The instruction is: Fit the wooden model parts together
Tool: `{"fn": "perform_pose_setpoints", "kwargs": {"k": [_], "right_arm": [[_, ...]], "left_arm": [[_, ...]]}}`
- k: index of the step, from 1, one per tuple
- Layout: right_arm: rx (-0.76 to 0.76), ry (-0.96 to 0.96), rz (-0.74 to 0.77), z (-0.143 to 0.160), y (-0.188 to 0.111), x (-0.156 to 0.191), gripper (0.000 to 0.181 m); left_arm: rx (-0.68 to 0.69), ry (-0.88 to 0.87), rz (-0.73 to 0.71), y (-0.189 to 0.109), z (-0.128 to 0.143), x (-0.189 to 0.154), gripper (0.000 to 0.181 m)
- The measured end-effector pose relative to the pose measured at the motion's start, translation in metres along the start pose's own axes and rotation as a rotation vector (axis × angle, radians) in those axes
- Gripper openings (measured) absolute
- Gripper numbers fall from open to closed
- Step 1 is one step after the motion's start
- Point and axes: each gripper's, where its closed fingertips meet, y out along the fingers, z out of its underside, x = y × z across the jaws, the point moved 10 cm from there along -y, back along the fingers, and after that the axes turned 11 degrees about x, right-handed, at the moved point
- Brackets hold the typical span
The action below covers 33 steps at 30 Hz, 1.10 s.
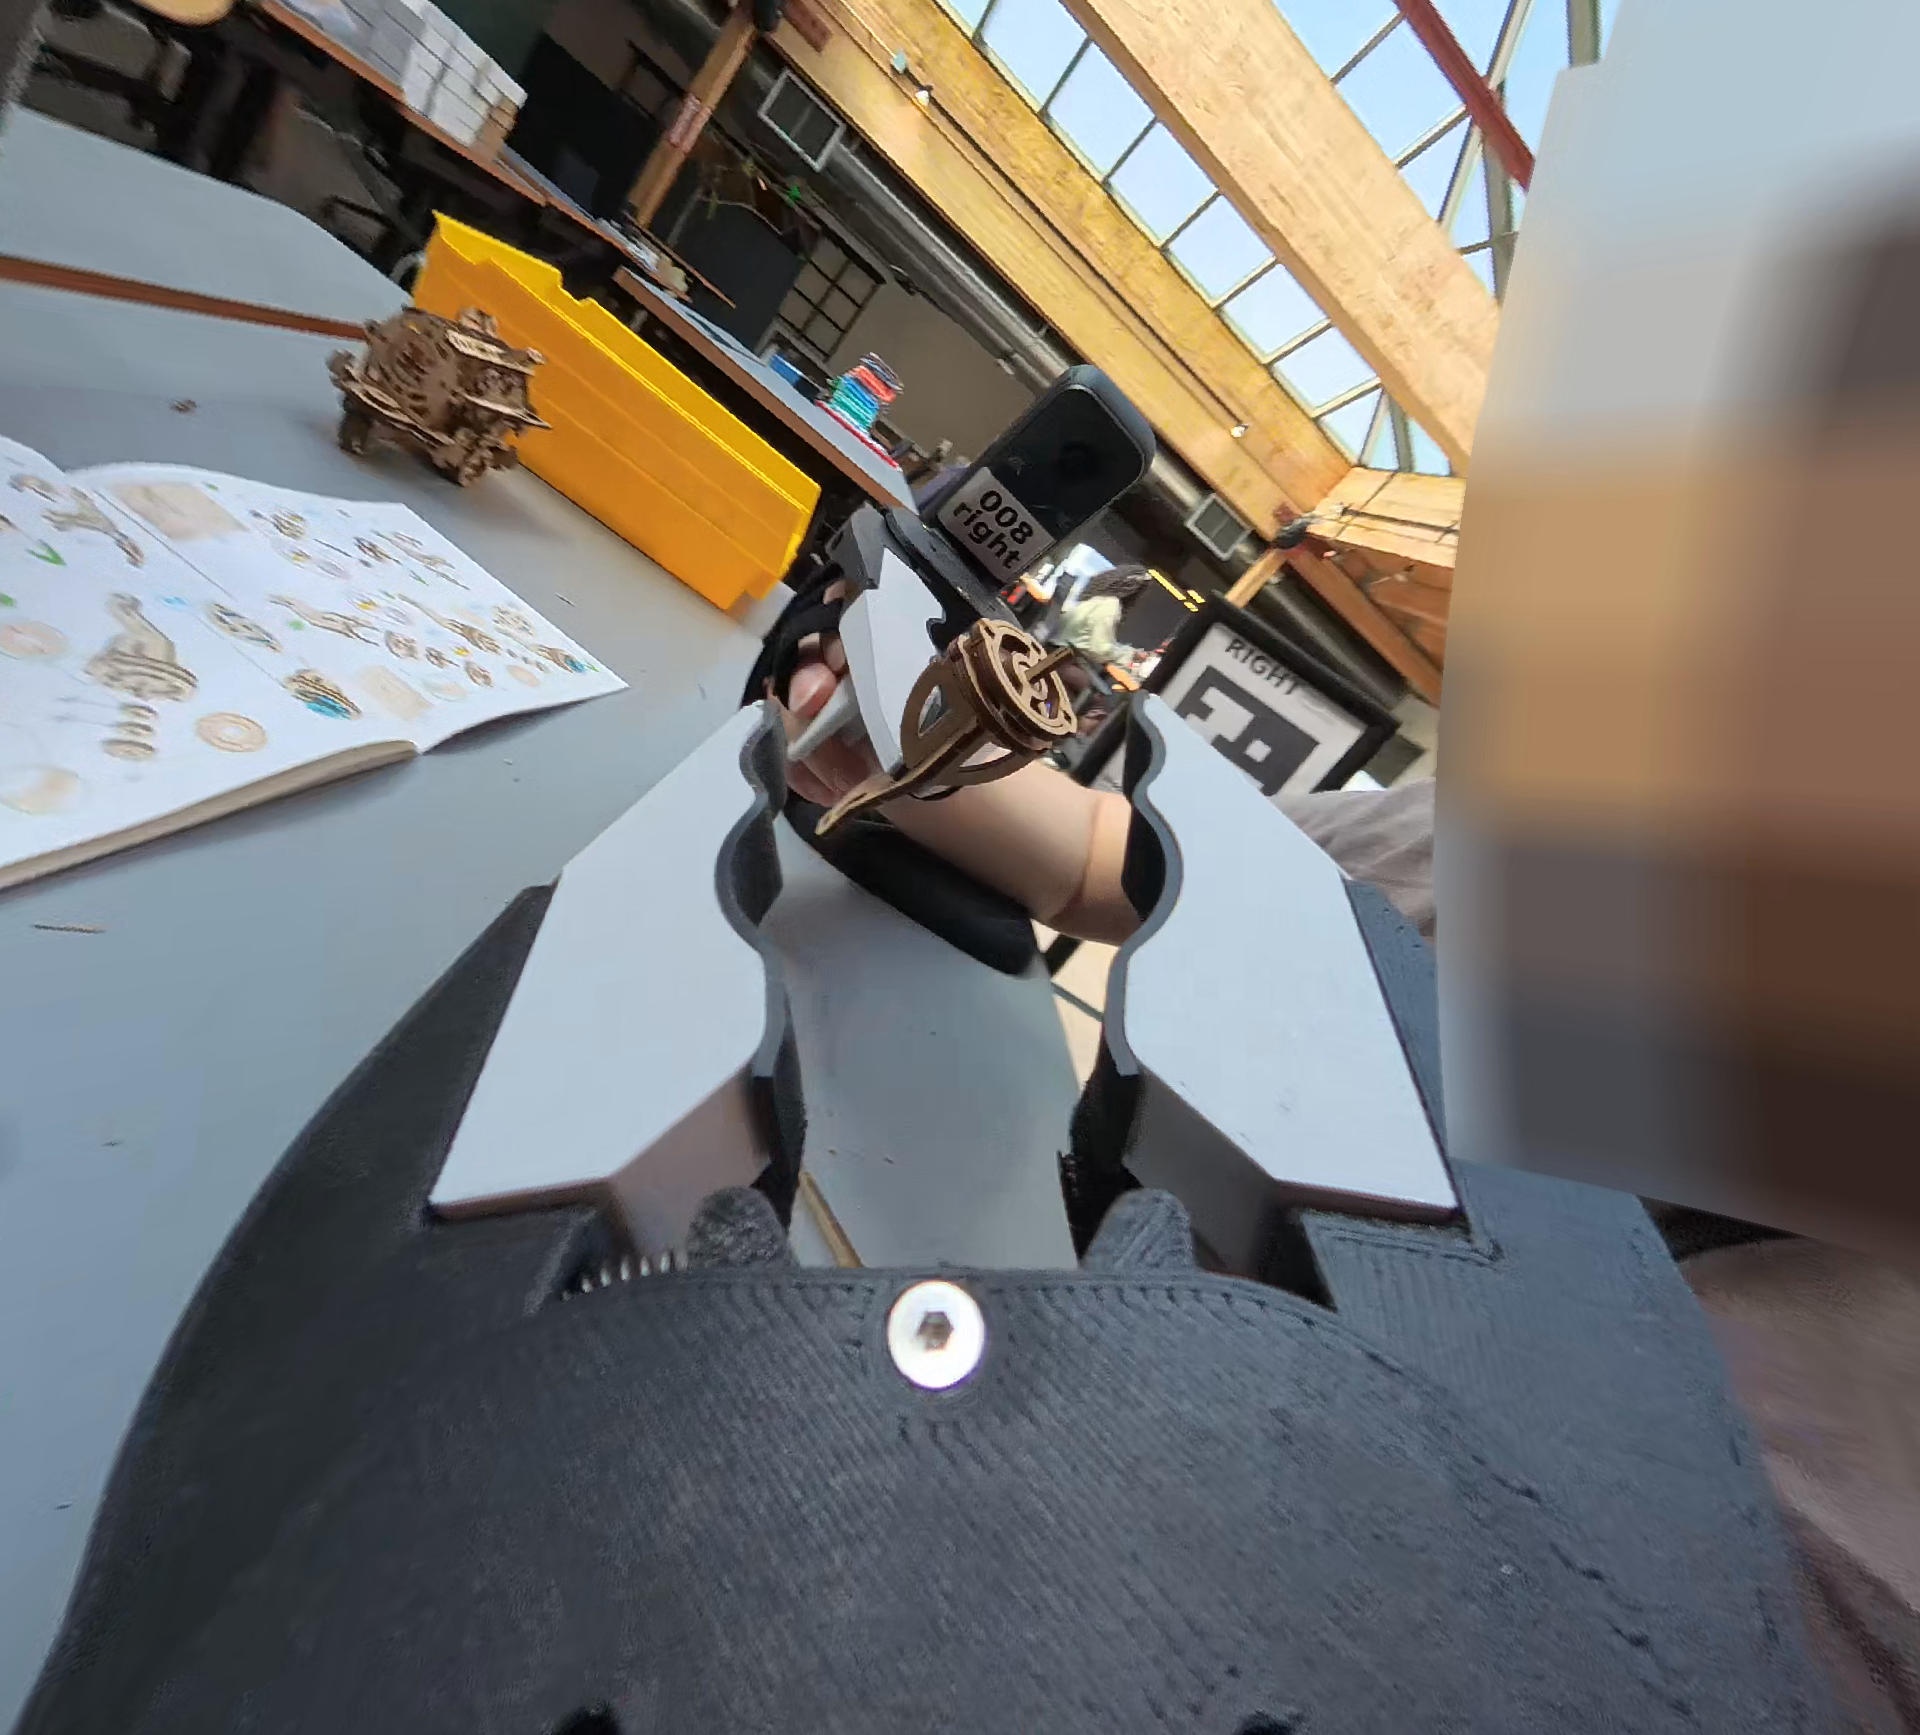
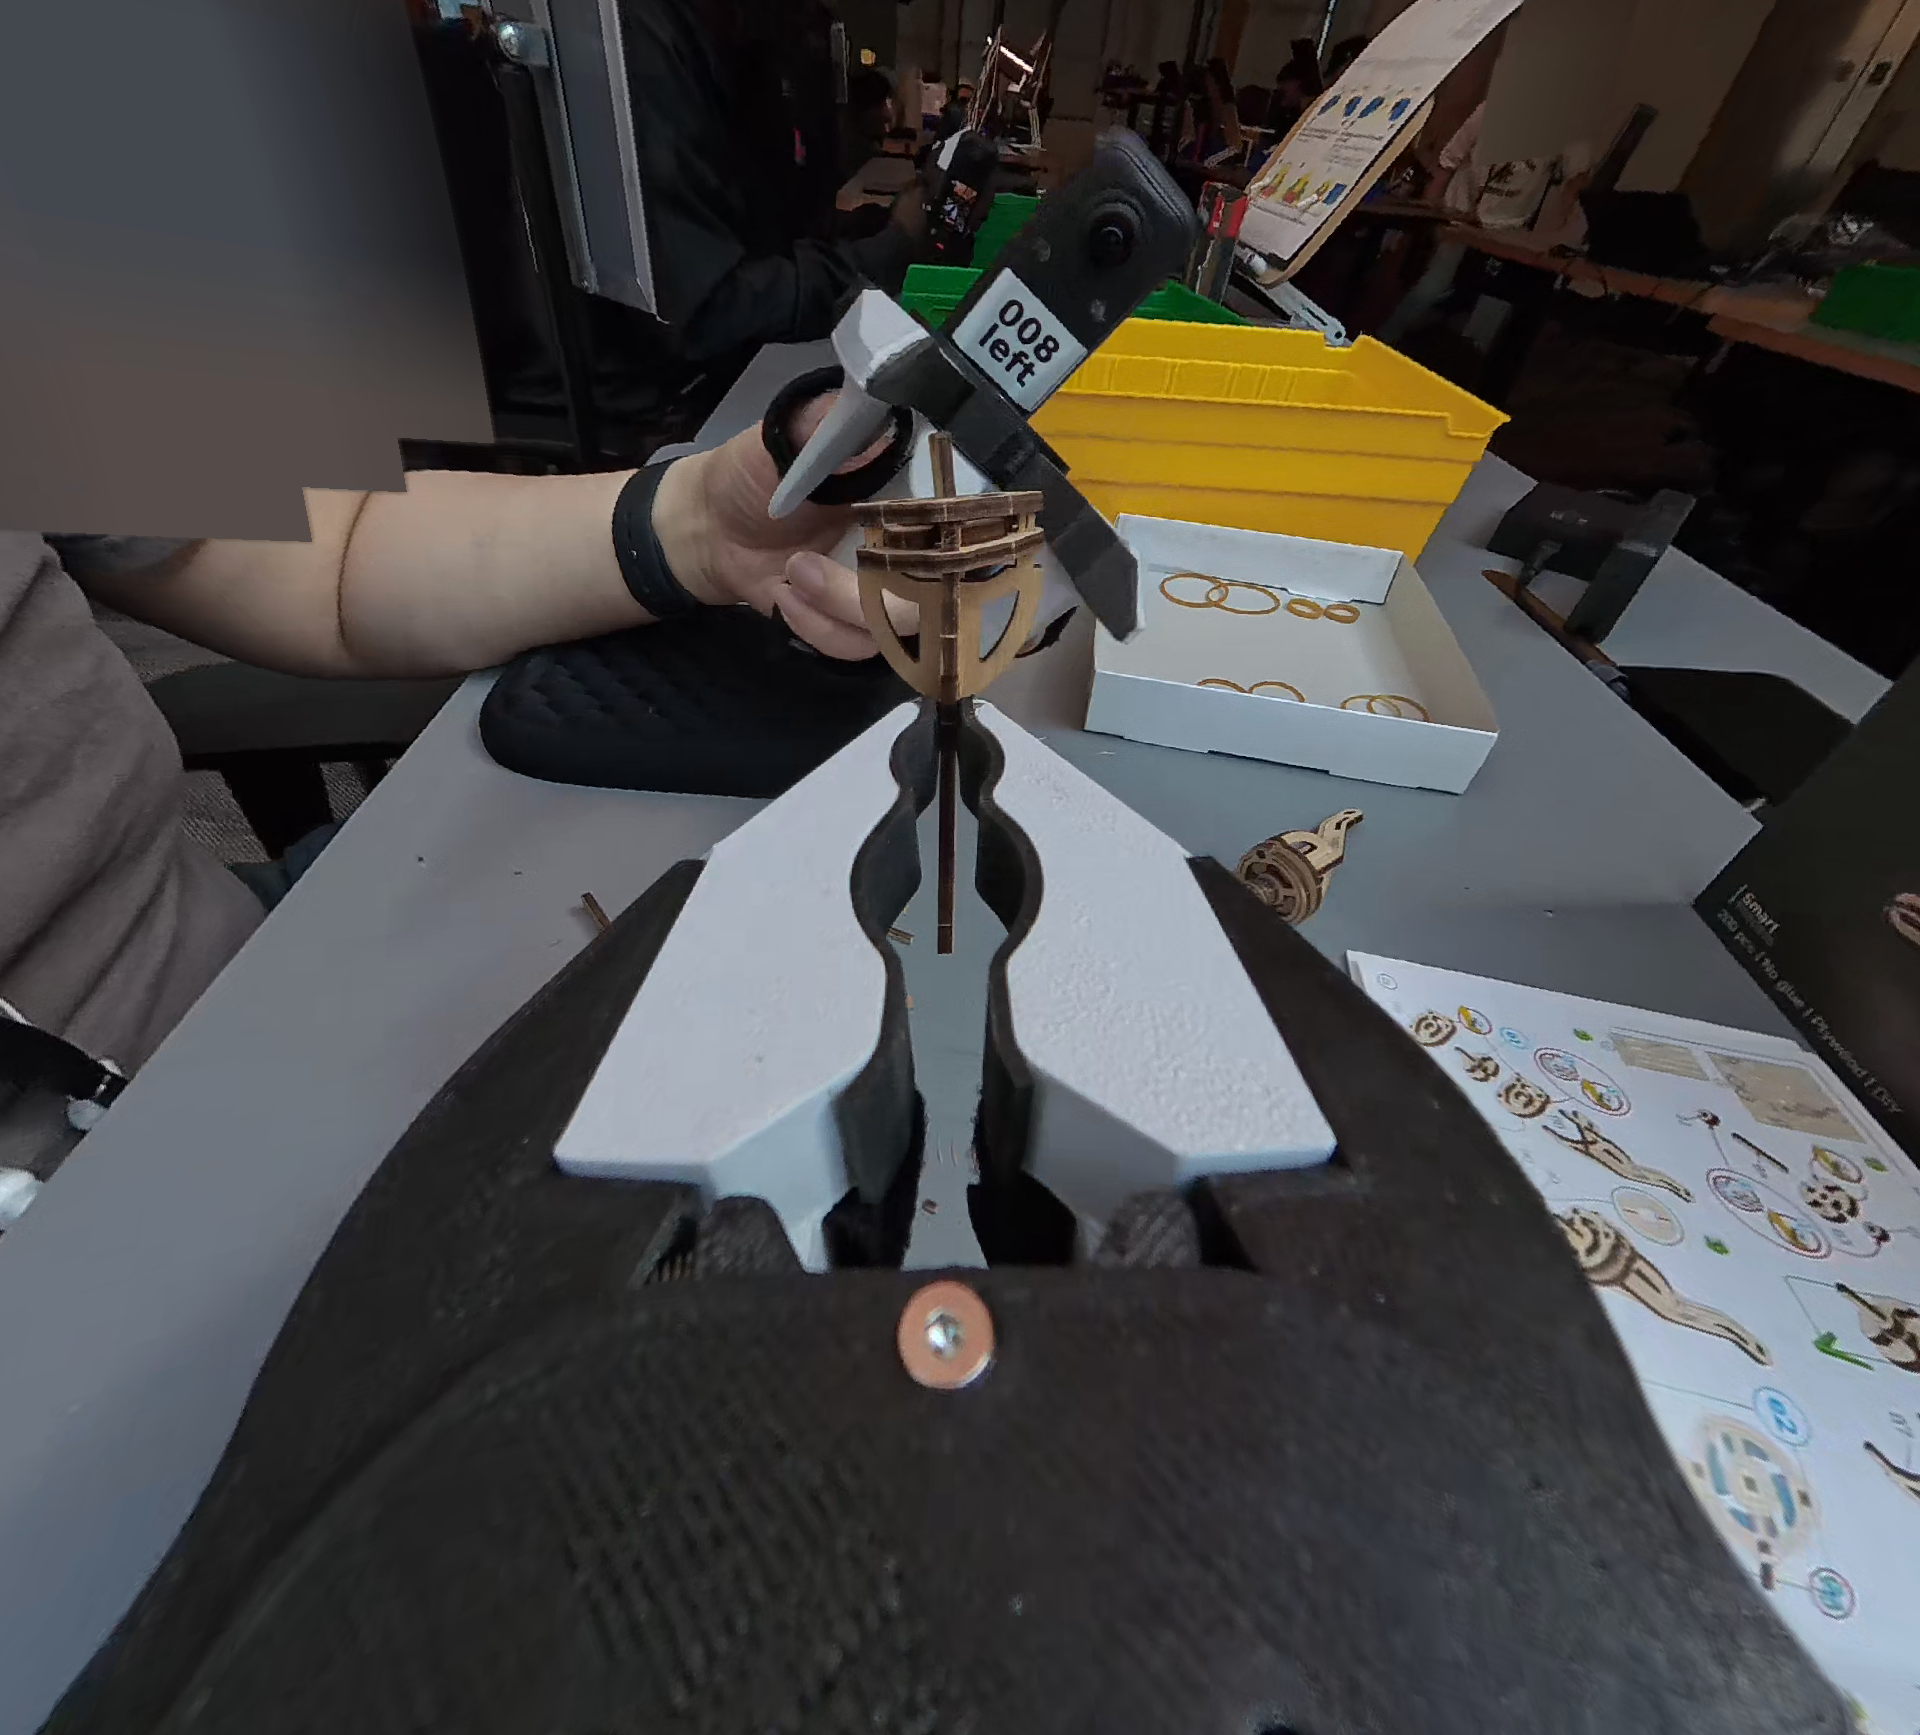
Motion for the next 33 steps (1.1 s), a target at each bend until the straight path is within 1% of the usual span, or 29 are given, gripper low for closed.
{"fn": "perform_pose_setpoints", "kwargs": {"k": [1, 2, 4, 6, 10, 14, 17, 19, 22, 25, 26, 30, 33], "right_arm": [[-0.01, 0.045, -0.017, 0.0, 0.0, -0.002, 0.001], [-0.021, 0.089, -0.029, 0.0, 0.0, -0.003, 0.001], [-0.046, 0.17, -0.065, 0.0, 0.002, -0.004, 0.001], [-0.073, 0.234, -0.101, 0.0, 0.005, -0.004, 0.001], [-0.101, 0.32, -0.146, 0.002, 0.012, -0.002, 0.0], [-0.134, 0.422, -0.203, 0.004, 0.018, -0.002, 0.001], [-0.174, 0.51, -0.242, 0.007, 0.02, -0.005, 0.0], [-0.211, 0.564, -0.268, 0.009, 0.021, -0.008, 0.0], [-0.238, 0.609, -0.268, 0.013, 0.021, -0.013, 0.0], [-0.225, 0.595, -0.252, 0.014, 0.022, -0.013, 0.0], [-0.222, 0.587, -0.248, 0.014, 0.022, -0.013, 0.0], [-0.218, 0.552, -0.265, 0.011, 0.025, -0.01, 0.001], [-0.215, 0.525, -0.278, 0.01, 0.026, -0.007, 0.001]], "left_arm": [[-0.022, 0.062, -0.037, -0.001, -0.002, -0.004, 0.072], [-0.045, 0.121, -0.061, -0.002, -0.003, -0.009, 0.076], [-0.076, 0.22, -0.086, -0.003, -0.005, -0.018, 0.076], [-0.085, 0.279, -0.097, -0.002, -0.005, -0.024, 0.076], [-0.087, 0.341, -0.097, 0.001, -0.004, -0.031, 0.074], [-0.048, 0.451, -0.173, 0.008, 0.0, -0.037, 0.071], [-0.056, 0.523, -0.247, 0.01, 0.001, -0.042, 0.068], [-0.07, 0.524, -0.278, 0.009, 0.0, -0.042, 0.067], [-0.087, 0.443, -0.304, 0.01, -0.001, -0.037, 0.068], [-0.114, 0.383, -0.29, 0.011, 0.0, -0.031, 0.067], [-0.115, 0.378, -0.283, 0.012, 0.001, -0.03, 0.065], [-0.113, 0.362, -0.31, 0.014, 0.002, -0.027, 0.067], [-0.127, 0.332, -0.261, 0.012, 0.001, -0.027, 0.06]]}}
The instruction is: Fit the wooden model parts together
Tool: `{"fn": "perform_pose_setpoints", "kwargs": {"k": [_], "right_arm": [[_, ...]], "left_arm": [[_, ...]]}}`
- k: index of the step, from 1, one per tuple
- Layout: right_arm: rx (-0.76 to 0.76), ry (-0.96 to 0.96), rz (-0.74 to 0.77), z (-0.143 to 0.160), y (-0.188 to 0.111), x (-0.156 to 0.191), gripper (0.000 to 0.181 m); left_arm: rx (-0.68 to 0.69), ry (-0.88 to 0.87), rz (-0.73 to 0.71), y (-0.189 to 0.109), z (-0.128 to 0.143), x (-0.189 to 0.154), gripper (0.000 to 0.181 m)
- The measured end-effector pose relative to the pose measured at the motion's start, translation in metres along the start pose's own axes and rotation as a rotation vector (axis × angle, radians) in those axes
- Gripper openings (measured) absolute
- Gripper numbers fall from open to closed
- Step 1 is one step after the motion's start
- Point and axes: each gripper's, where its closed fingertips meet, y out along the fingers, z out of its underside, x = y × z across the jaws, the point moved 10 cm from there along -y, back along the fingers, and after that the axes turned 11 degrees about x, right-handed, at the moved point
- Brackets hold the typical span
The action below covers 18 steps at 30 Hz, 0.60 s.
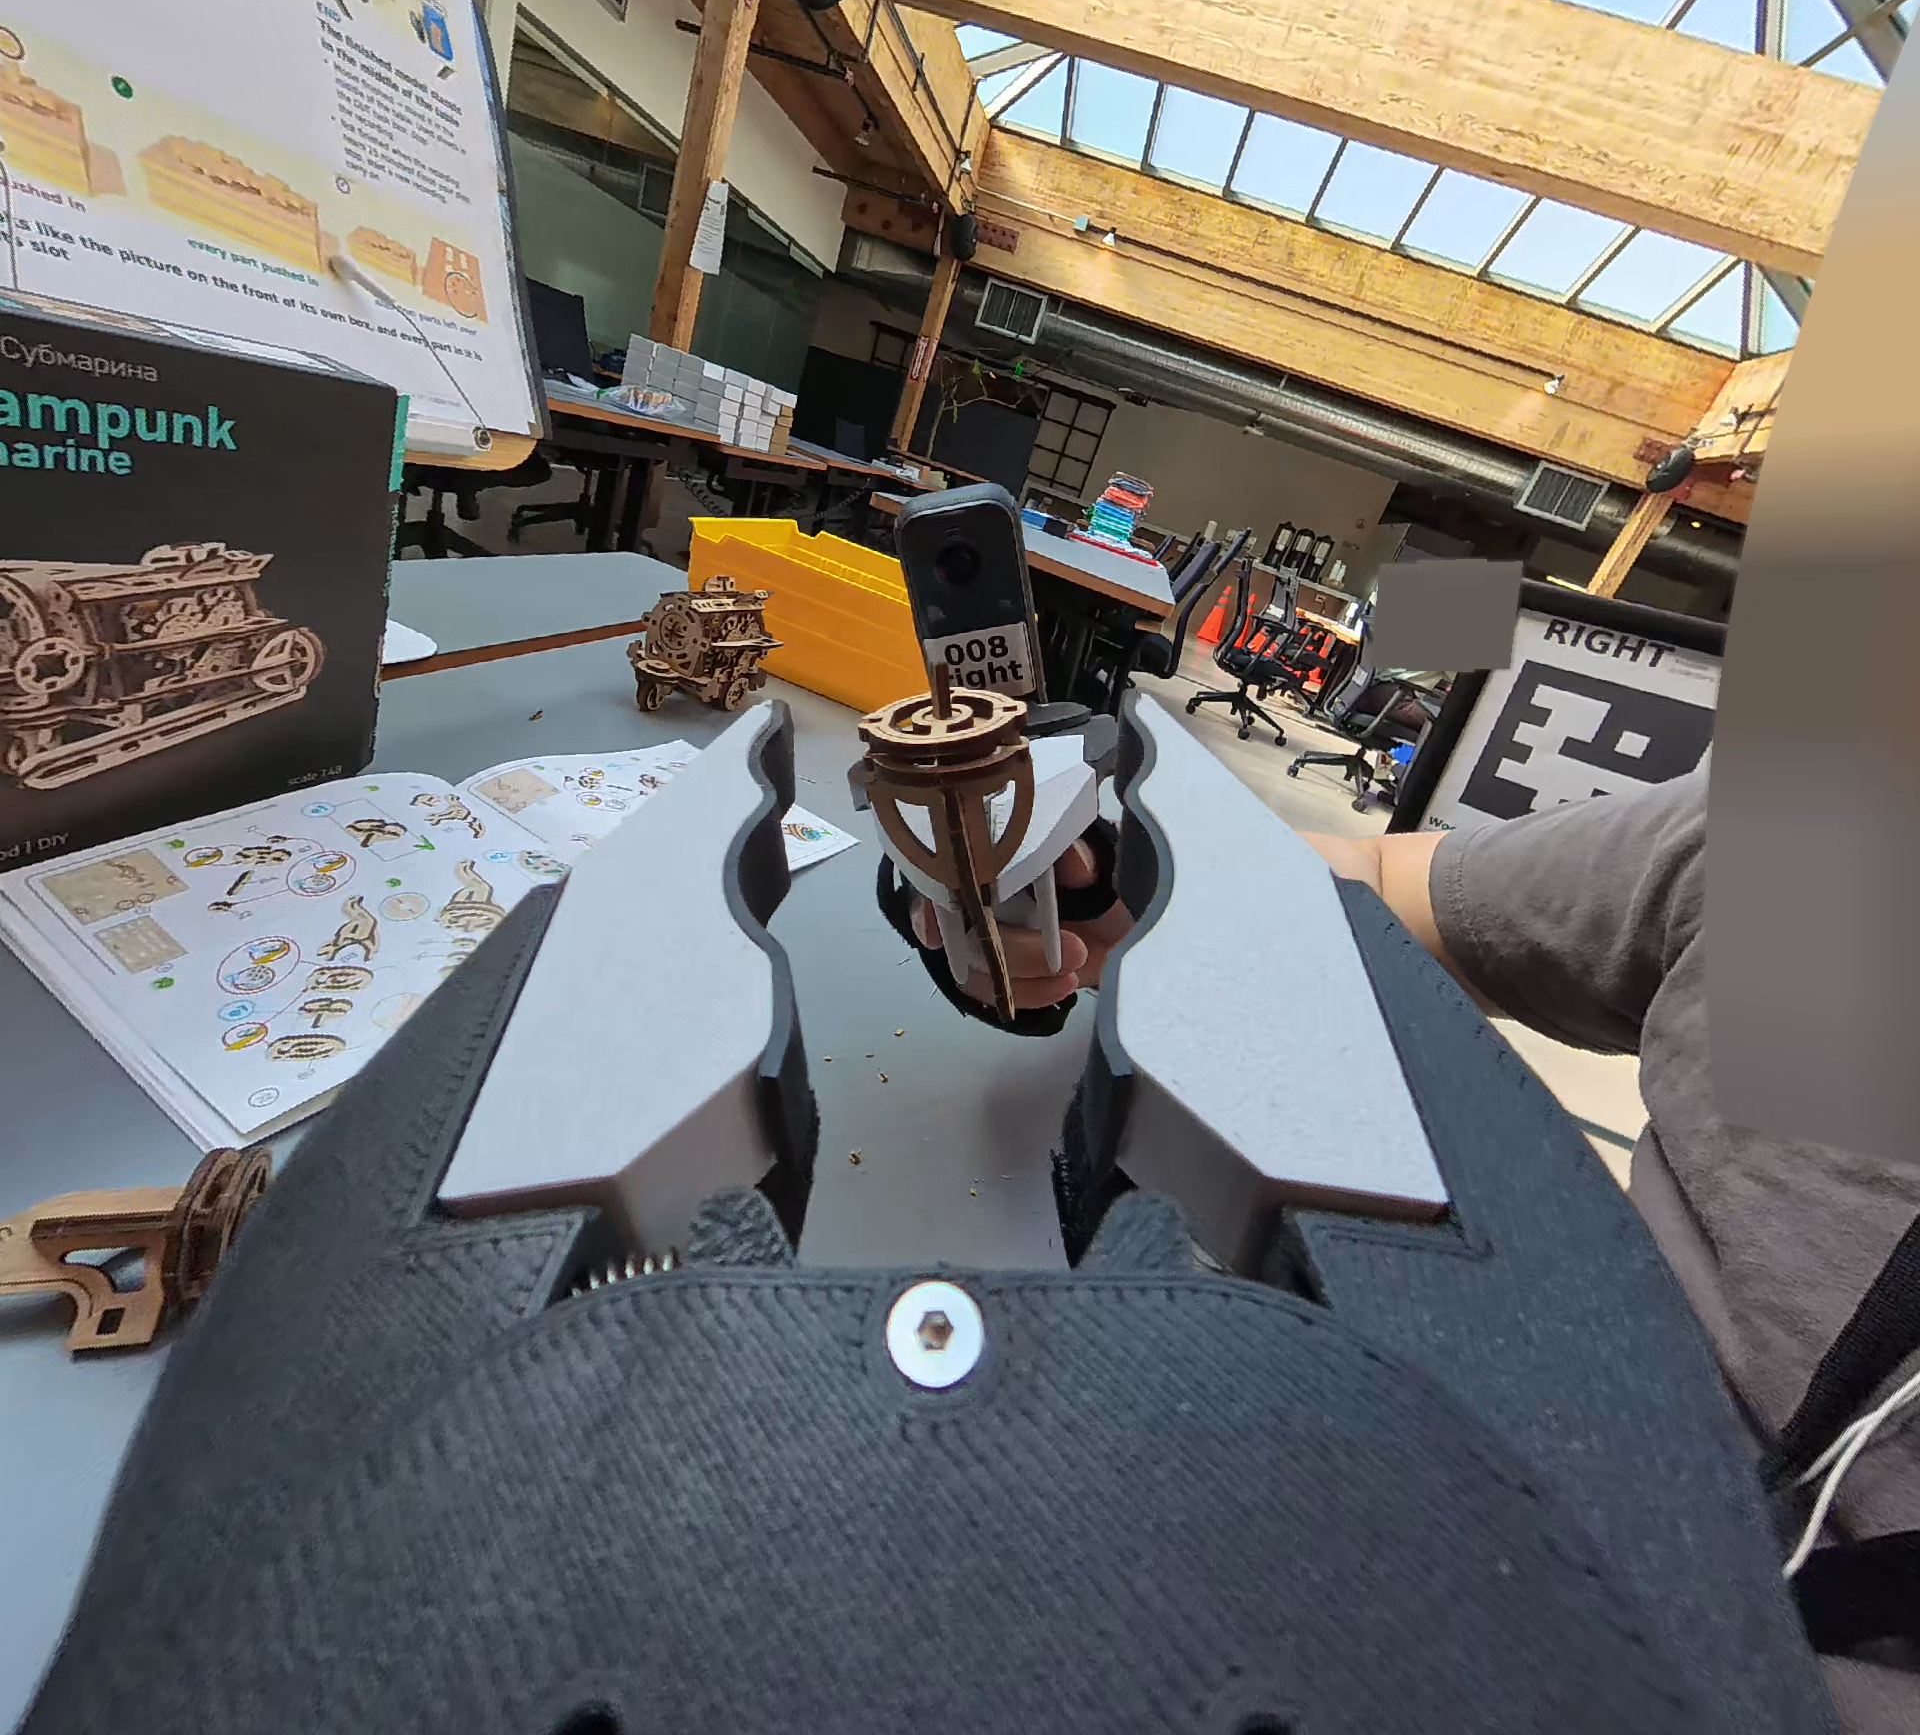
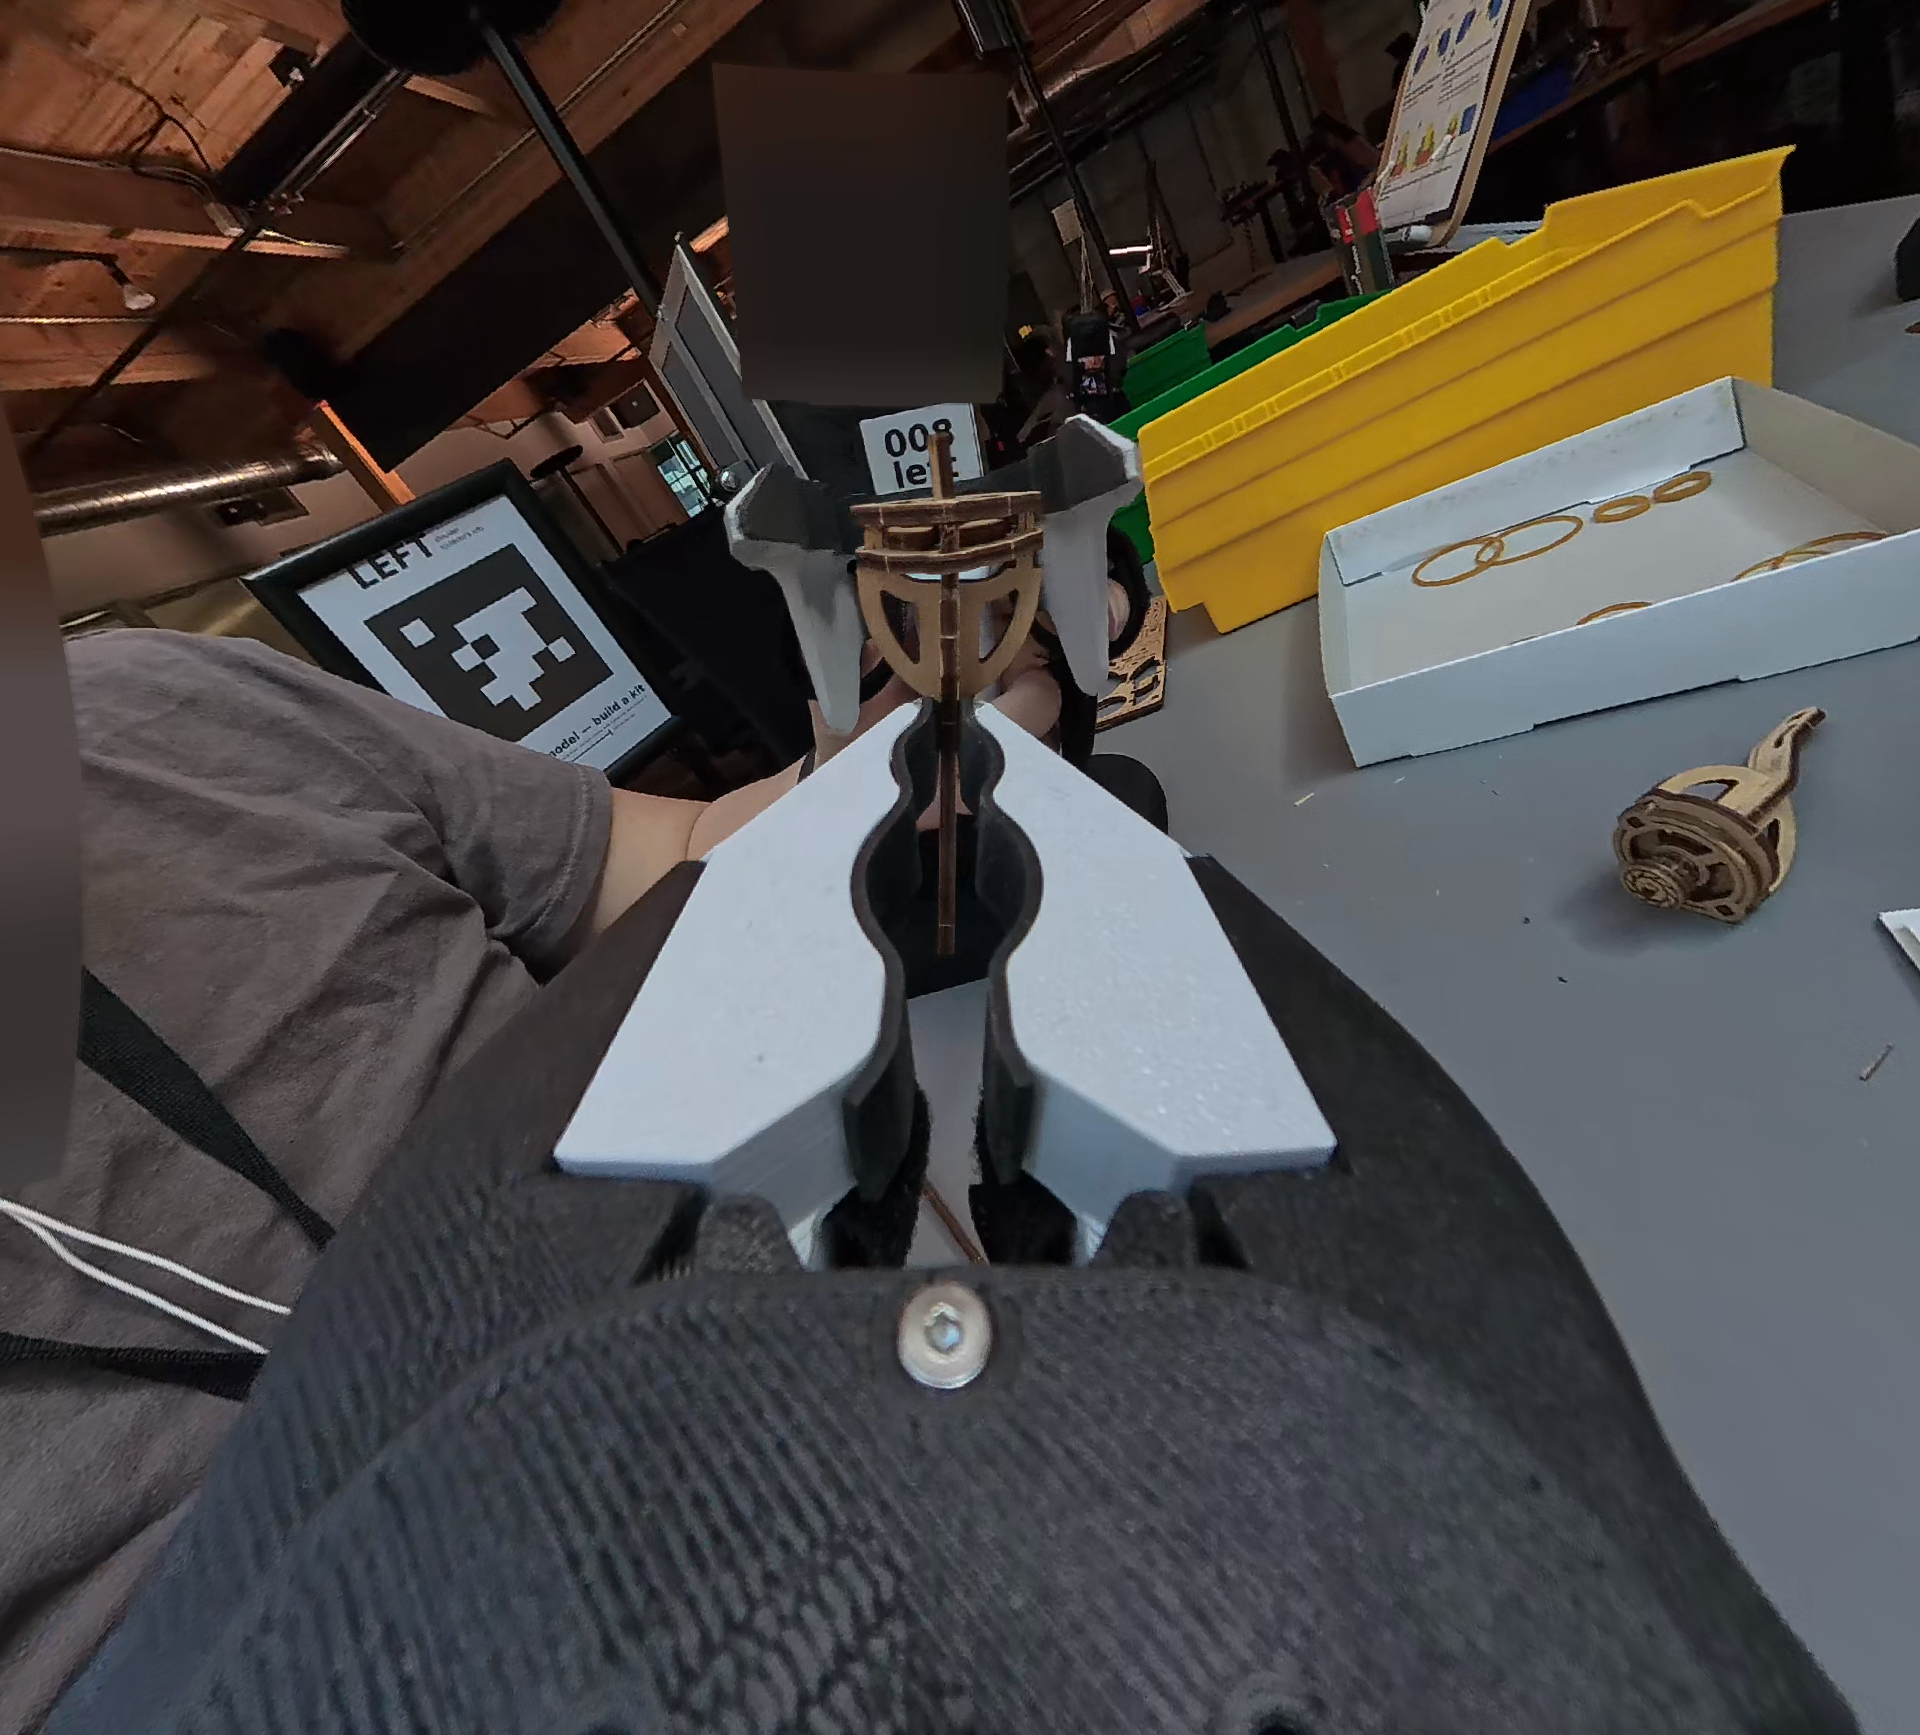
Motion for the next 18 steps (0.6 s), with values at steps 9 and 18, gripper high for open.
{"fn": "perform_pose_setpoints", "kwargs": {"k": [9, 18], "right_arm": [[0.045, -0.125, 0.031, 0.0, 0.002, 0.008, 0.0], [0.065, -0.215, 0.071, -0.001, -0.001, 0.013, 0.0]], "left_arm": [[0.072, 0.066, 0.044, 0.004, 0.002, -0.005, 0.046], [0.13, 0.147, 0.032, 0.008, 0.005, -0.011, 0.036]]}}
